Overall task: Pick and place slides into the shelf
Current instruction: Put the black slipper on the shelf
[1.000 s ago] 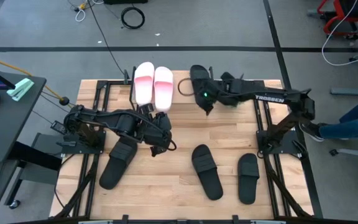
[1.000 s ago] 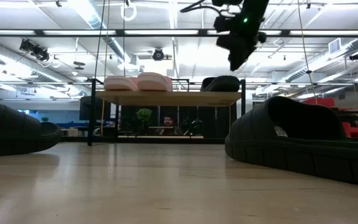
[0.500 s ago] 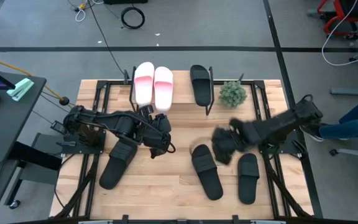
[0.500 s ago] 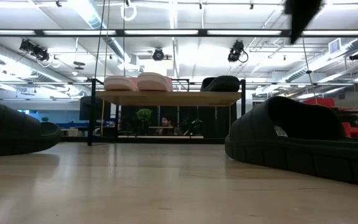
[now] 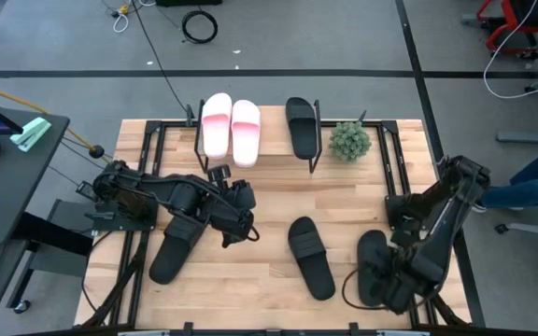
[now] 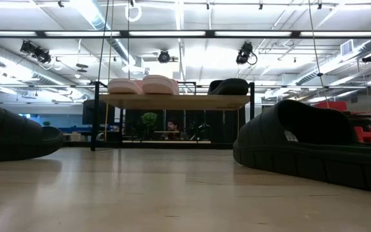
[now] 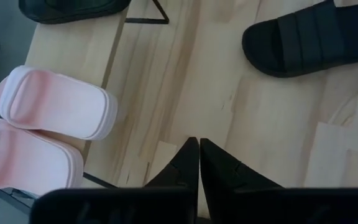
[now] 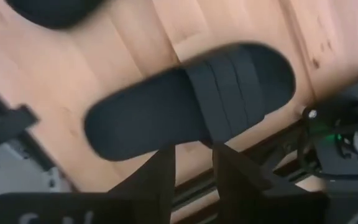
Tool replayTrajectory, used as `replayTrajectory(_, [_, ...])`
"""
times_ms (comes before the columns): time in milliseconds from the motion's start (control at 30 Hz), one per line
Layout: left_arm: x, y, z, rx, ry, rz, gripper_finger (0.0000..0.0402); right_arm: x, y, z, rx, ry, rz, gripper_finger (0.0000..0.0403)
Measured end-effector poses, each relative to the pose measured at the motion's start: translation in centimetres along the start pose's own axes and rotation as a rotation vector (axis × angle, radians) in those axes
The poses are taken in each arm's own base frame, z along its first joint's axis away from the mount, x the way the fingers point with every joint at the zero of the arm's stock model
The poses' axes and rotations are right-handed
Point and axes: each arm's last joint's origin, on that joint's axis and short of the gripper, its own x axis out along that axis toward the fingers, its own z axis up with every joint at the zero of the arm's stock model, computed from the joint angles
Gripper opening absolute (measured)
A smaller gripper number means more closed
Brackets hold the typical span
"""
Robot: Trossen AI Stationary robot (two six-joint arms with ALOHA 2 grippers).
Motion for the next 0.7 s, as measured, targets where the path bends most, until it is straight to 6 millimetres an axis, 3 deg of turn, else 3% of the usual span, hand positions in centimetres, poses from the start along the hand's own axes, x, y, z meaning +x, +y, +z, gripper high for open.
replayTrajectory(300, [0.0, -0.1, 0.2, -0.010, -0.014, -0.007, 0.0009, 6.2, -0.6, -1.0, -0.038, 0.014, -0.062, 0.0134])
replayTrajectory(700, [0.0, -0.1, 0.2, -0.010, -0.015, -0.006, 0.0012, 7.3, -0.6, -1.1, -0.072, -0.007, -0.048, 0.0167])
